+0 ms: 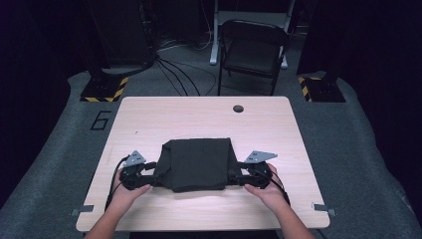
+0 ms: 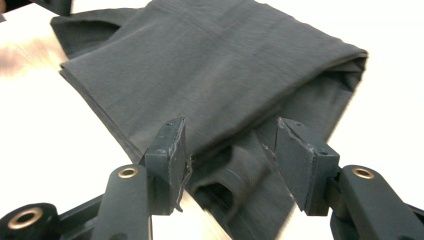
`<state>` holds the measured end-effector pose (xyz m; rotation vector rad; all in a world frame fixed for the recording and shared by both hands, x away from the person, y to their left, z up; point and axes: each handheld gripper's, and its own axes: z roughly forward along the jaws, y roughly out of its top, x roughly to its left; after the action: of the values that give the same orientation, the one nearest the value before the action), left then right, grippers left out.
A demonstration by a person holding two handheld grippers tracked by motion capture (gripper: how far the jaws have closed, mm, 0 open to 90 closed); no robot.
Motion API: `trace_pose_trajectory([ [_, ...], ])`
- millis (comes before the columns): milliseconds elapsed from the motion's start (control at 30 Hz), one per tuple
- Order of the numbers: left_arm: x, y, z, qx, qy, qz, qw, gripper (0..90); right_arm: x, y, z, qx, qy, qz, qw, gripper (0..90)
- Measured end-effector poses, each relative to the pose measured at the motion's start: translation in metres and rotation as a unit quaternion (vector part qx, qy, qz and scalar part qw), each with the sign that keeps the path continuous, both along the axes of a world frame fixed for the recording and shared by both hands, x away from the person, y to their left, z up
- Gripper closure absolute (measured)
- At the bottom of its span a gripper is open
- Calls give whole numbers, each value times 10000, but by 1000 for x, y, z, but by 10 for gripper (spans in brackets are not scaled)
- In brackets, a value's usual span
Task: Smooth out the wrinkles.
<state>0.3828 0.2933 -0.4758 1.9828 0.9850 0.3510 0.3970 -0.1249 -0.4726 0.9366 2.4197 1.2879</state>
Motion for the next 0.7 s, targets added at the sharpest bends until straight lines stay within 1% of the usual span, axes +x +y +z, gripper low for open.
trace_pose_trajectory([
  [67,-2,5,2,-37,-25,72,10000,406,-1,-5,1,17,42,-106,9999,460],
  [100,-3,7,2,-60,-35,125,9999,406,-1,-8,1,11,-4,-136,9999,459],
  [133,-4,10,2,-67,-5,146,9999,405,-2,-11,2,14,13,-201,9998,457],
  [167,-5,13,3,-77,-31,218,9997,405,-2,-14,2,25,10,-247,9997,456],
  [200,-6,15,3,-70,-2,220,9997,405,-3,-17,2,28,-9,-296,9996,456],
  [267,-8,20,4,-96,-7,302,9995,405,-4,-22,3,33,-11,-372,9993,456],
  [333,-10,26,4,-109,-50,368,9992,404,-5,-27,3,42,2,-434,9990,454],
  [367,-11,28,4,-111,-23,399,9991,405,-6,-29,2,60,-5,-475,9989,453],
  [400,-12,30,4,-145,-55,485,9987,404,-7,-31,2,68,11,-524,9986,450],
  [467,-13,37,4,-121,-24,509,9986,404,-9,-35,2,21,17,-589,9983,446],
  [500,-13,39,3,-159,-51,586,9981,405,-10,-37,1,15,-4,-619,9981,444],
  [533,-14,42,4,-130,-3,560,9983,404,-10,-39,1,-8,8,-639,9980,442],
  [633,-15,48,3,-147,-4,663,9977,404,-13,-45,0,37,32,-726,9973,439],
  [700,-16,51,2,-135,-4,709,9974,403,-14,-49,0,17,42,-792,9969,438],
])
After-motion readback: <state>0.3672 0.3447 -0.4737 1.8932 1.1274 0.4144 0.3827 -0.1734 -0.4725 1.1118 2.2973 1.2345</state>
